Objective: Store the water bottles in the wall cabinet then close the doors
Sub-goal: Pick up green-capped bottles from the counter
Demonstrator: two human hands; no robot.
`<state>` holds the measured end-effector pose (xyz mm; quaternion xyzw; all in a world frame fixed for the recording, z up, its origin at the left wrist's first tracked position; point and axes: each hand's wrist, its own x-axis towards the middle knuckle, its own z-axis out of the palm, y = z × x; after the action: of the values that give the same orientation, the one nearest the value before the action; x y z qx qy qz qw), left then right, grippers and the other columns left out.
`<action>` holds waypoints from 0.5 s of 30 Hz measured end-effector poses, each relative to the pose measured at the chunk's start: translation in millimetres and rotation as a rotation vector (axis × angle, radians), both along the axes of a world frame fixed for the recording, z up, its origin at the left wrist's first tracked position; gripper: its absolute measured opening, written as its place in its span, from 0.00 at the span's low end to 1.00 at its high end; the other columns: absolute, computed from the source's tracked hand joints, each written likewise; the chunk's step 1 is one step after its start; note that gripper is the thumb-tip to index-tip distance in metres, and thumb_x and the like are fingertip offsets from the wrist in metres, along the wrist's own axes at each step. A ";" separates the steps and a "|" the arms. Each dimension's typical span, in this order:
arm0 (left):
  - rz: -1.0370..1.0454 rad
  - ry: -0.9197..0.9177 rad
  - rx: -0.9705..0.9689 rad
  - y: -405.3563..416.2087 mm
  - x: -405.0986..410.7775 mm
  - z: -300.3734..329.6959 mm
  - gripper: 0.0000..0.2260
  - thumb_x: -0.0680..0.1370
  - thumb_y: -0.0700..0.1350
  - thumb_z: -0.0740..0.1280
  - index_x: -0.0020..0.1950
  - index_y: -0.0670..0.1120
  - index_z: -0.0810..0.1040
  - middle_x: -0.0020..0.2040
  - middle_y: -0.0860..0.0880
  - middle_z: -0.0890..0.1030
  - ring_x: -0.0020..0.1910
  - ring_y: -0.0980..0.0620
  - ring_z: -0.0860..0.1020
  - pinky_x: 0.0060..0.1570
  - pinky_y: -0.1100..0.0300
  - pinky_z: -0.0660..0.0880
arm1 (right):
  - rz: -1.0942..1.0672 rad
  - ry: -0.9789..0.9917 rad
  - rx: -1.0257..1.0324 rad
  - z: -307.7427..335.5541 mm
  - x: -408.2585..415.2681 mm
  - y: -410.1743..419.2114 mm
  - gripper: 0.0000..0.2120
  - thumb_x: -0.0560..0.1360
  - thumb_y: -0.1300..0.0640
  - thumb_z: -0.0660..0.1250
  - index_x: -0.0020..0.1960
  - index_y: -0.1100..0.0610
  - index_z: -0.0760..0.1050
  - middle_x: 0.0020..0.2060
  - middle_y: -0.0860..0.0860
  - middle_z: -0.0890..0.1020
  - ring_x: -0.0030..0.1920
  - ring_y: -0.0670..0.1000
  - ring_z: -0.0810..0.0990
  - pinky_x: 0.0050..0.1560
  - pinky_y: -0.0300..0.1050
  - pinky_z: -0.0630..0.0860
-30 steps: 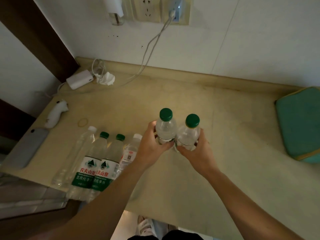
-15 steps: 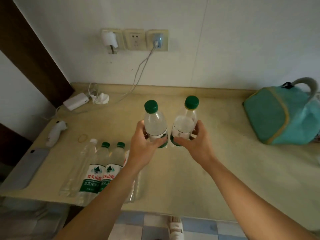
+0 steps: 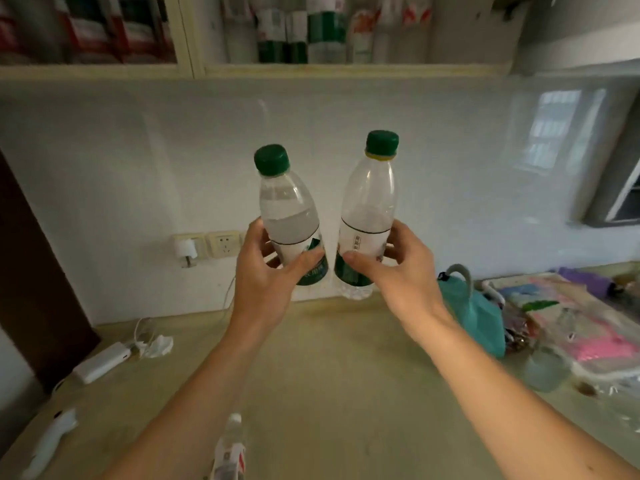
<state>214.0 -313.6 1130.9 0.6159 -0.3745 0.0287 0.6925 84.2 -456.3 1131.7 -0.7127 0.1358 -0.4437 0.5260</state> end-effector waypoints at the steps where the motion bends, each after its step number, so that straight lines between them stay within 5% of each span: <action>1: -0.010 -0.022 -0.030 -6.0 -2.3 18.3 0.29 0.69 0.50 0.81 0.67 0.53 0.73 0.60 0.57 0.81 0.58 0.60 0.80 0.53 0.65 0.80 | -0.007 -0.031 -0.020 18.8 -3.6 -4.6 0.27 0.68 0.53 0.80 0.63 0.44 0.75 0.50 0.33 0.83 0.51 0.35 0.81 0.43 0.25 0.75; 9: -0.026 -0.183 -0.180 -55.1 -20.3 152.1 0.27 0.70 0.49 0.80 0.66 0.53 0.75 0.57 0.57 0.82 0.56 0.56 0.81 0.54 0.58 0.81 | -0.036 -0.233 -0.158 155.7 -17.0 -48.1 0.28 0.68 0.51 0.80 0.65 0.47 0.76 0.51 0.39 0.85 0.51 0.42 0.84 0.51 0.42 0.82; 15: 0.014 -0.221 -0.286 -90.0 -25.7 227.3 0.25 0.69 0.50 0.80 0.63 0.51 0.77 0.54 0.56 0.84 0.50 0.61 0.82 0.47 0.63 0.81 | -0.046 -0.338 -0.269 234.1 -13.1 -80.5 0.23 0.69 0.54 0.80 0.62 0.50 0.78 0.47 0.40 0.86 0.46 0.41 0.85 0.43 0.34 0.80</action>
<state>188.3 -403.6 1358.2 0.5066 -0.4361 0.1540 0.7276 71.2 -536.8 1365.8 -0.6886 0.0016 -0.5830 0.4312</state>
